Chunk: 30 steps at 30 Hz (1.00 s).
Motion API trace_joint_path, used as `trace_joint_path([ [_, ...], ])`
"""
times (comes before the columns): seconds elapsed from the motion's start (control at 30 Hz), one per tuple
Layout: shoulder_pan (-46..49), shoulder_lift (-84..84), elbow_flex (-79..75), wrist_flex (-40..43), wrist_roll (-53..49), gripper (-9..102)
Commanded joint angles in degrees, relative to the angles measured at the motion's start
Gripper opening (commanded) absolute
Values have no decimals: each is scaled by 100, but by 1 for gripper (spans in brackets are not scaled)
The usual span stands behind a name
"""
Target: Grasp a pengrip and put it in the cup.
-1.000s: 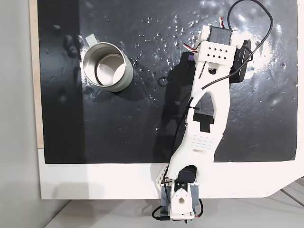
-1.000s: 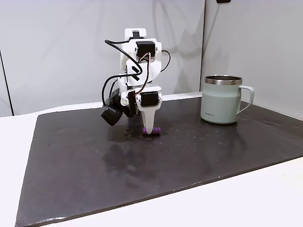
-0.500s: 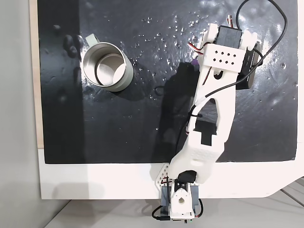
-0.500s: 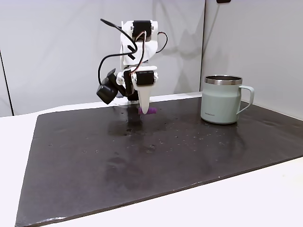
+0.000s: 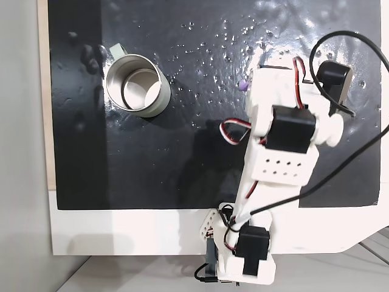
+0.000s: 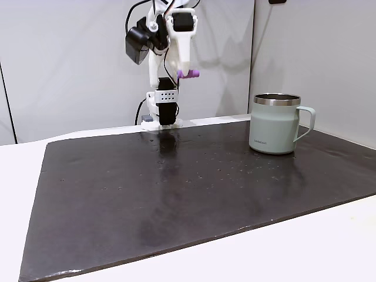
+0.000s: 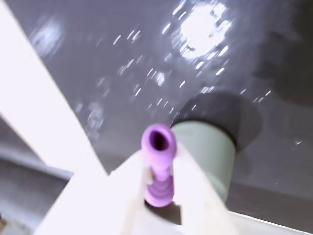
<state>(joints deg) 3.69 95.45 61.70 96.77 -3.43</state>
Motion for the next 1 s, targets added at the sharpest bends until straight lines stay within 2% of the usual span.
trace_joint_path([
  [0.0,-158,545,-62,9,-79,0],
  [0.47,-2145,-659,-1591,9,422,0],
  [0.63,-2566,-1415,-2602,9,545,0],
  [0.97,-3164,-2355,-3384,-97,519,0],
])
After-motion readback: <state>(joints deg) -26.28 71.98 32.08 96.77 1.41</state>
